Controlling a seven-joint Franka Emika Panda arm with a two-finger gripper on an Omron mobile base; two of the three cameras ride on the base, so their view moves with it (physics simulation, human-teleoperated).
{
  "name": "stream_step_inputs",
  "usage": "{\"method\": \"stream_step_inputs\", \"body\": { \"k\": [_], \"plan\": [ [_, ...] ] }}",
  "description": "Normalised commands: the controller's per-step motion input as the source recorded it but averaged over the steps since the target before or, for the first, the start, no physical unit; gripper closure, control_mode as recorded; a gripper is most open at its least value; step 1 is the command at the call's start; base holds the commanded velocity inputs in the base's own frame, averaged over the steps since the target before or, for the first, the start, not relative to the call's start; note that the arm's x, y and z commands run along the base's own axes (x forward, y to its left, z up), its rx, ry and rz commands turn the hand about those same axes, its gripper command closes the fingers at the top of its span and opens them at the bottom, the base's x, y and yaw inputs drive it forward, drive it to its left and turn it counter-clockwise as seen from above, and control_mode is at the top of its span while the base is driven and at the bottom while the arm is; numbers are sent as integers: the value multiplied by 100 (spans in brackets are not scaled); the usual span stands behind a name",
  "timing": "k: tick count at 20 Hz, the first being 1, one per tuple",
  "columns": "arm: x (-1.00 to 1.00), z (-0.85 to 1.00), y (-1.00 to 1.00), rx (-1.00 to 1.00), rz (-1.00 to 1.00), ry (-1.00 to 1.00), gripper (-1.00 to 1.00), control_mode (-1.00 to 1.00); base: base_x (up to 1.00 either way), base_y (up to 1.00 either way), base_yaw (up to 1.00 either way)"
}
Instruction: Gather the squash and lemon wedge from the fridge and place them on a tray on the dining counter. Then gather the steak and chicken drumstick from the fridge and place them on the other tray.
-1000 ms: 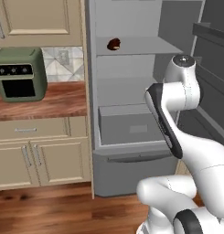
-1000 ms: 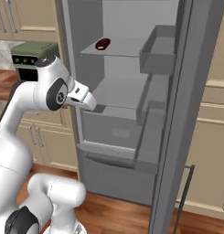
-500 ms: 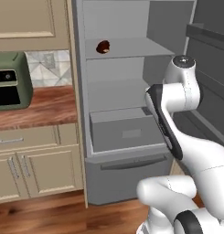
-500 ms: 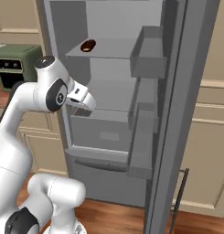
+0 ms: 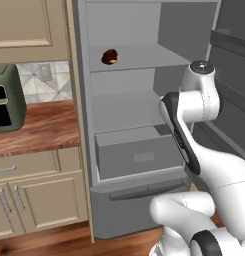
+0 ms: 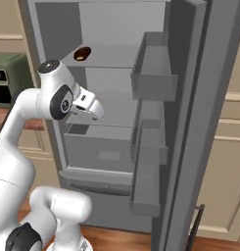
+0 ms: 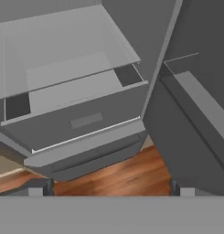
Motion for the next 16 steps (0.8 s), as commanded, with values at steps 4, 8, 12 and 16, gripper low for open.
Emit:
{"method": "stream_step_inputs", "body": {
  "k": [4, 8, 12, 16],
  "plan": [
    [0, 0, 0, 0, 0, 0, -100, 100, 53, 13, 0],
    [0, 0, 0, 0, 0, 0, -100, 100, 46, 13, 0],
    [0, 0, 0, 0, 0, 0, -100, 100, 31, 0, 0],
    [0, 0, 0, 0, 0, 0, -100, 100, 34, 0, 0]
  ]
}}
